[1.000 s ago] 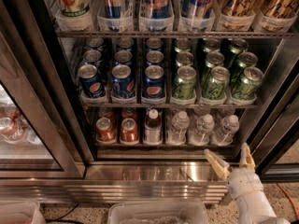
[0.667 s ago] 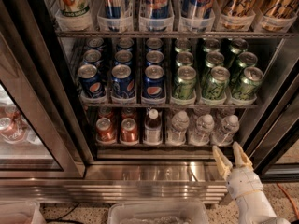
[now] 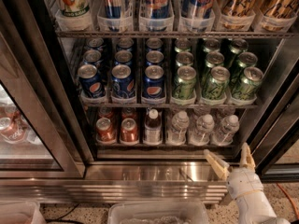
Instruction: Pick water bottle from bottom shelf of fridge
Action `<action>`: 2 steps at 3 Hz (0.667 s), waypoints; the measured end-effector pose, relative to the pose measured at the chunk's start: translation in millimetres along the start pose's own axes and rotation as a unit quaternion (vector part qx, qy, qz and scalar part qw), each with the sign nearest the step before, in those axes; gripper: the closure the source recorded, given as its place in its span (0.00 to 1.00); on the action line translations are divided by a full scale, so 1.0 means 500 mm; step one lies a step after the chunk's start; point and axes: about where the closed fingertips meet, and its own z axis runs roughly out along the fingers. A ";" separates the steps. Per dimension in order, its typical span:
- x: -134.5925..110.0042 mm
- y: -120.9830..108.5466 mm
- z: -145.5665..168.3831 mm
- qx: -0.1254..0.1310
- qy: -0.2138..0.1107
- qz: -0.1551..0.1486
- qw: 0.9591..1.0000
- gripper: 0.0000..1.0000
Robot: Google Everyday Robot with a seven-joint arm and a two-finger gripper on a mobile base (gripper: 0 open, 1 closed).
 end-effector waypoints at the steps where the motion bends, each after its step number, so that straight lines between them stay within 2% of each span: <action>1: 0.000 0.000 0.000 0.000 0.000 0.000 1.000 0.00; 2: 0.000 0.000 0.000 0.000 0.000 0.000 1.000 0.00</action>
Offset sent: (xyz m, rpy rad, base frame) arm 0.0000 0.0000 0.0000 0.0000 0.0000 0.0000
